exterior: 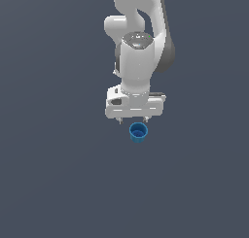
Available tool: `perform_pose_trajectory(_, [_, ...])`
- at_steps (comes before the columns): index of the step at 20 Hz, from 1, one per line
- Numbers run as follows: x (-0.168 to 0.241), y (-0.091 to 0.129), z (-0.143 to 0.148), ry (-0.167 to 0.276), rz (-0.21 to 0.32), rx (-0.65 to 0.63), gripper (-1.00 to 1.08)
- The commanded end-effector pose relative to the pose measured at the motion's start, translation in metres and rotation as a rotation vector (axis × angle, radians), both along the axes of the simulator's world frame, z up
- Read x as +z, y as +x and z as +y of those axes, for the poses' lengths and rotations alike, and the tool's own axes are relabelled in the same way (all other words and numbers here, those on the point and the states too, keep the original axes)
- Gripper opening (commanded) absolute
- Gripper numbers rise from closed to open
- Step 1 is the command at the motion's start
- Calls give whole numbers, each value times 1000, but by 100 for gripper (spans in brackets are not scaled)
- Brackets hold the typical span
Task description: Pick up the object and move it to a goal position.
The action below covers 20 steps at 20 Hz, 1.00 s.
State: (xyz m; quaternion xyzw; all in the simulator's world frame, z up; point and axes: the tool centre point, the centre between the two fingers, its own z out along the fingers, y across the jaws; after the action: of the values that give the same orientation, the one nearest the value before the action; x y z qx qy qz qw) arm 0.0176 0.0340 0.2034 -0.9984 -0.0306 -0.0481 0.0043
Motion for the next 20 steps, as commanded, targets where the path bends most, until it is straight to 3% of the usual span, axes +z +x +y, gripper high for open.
perform_pose_trajectory(1, [0, 0, 0, 0, 0, 0, 28])
perform_pose_trajectory(20, [-13, -5, 4, -3, 15, 95, 28])
